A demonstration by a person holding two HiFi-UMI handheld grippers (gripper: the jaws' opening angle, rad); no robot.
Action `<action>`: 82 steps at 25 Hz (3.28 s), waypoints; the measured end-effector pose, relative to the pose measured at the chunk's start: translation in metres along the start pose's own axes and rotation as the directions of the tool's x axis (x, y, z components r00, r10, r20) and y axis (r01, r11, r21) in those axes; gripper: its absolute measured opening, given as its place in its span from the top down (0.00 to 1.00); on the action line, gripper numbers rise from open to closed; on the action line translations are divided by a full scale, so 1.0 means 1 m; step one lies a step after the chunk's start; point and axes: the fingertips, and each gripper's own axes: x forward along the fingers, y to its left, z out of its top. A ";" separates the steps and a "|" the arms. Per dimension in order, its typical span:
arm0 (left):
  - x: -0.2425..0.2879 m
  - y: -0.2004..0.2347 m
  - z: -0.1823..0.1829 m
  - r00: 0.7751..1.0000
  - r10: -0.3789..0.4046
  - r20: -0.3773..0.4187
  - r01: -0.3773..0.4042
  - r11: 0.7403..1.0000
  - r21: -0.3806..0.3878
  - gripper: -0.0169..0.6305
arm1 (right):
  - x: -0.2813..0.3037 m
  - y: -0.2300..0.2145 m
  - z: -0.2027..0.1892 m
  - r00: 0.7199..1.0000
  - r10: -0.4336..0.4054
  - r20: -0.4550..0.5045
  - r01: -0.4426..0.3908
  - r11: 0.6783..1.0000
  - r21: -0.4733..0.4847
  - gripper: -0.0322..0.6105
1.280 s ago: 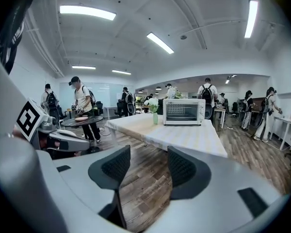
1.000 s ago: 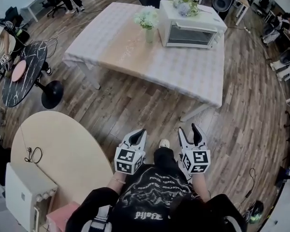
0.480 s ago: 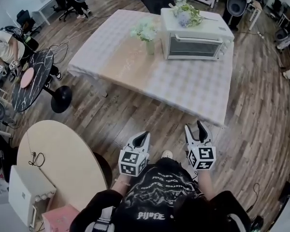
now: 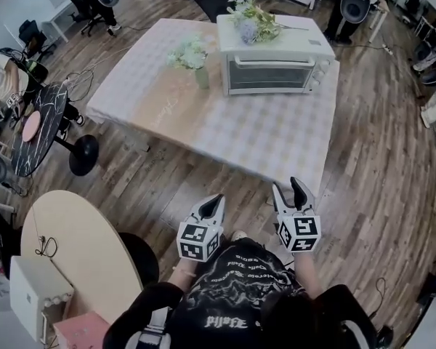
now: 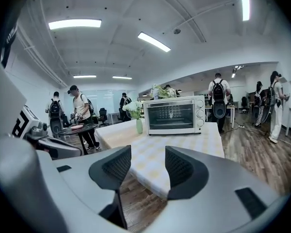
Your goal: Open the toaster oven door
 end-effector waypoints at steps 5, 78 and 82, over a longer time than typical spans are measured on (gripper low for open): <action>0.020 -0.002 0.007 1.000 -0.006 -0.017 0.006 1.000 0.016 0.94 | 0.003 -0.021 -0.005 1.000 -0.029 -0.009 0.029 0.999 0.046 0.61; 0.259 0.191 0.139 0.985 -0.124 -0.119 0.134 0.988 0.076 0.94 | 0.319 -0.281 0.214 0.952 -0.272 -0.142 0.306 0.873 0.380 0.66; 0.265 0.183 0.137 0.984 -0.126 -0.126 0.137 0.987 0.086 0.94 | 0.318 -0.282 0.216 0.953 -0.251 -0.171 0.298 0.887 0.353 0.72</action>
